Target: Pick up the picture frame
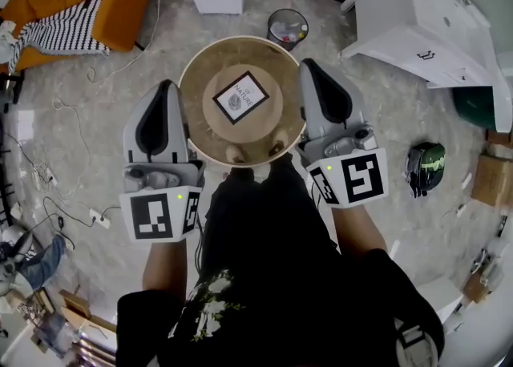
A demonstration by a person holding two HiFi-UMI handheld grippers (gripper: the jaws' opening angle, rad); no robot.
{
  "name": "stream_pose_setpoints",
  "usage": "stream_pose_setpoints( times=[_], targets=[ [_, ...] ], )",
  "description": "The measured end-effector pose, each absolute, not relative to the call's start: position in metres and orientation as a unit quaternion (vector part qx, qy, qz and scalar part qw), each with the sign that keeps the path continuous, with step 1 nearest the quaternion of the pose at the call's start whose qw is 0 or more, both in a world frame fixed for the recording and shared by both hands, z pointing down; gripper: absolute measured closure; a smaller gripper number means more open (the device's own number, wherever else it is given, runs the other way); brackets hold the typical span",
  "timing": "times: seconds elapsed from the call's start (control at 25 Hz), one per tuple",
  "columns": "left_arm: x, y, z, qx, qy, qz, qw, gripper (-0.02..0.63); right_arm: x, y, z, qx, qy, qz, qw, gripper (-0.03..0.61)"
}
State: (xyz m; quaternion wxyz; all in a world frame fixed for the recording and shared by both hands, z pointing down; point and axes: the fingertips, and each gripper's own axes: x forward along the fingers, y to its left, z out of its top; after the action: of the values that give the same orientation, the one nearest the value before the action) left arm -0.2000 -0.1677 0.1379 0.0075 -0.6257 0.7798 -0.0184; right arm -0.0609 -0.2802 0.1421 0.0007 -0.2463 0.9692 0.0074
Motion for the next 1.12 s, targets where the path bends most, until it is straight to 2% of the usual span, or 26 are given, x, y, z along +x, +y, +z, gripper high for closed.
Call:
stream_pose_setpoints(
  times=[0.52,1.12],
  targets=[
    [-0.21,-0.202,0.173,-0.514,0.856,-0.041,-0.037,0.601,-0.103,-0.349,0.19,-0.134,0.99,-0.032,-0.024,0.583],
    [-0.209,-0.22,0.282,-0.52,0.844,-0.057,-0.118,0.601,-0.126,-0.354,0.286,-0.091,0.99,-0.037,-0.098,0.583]
  ],
)
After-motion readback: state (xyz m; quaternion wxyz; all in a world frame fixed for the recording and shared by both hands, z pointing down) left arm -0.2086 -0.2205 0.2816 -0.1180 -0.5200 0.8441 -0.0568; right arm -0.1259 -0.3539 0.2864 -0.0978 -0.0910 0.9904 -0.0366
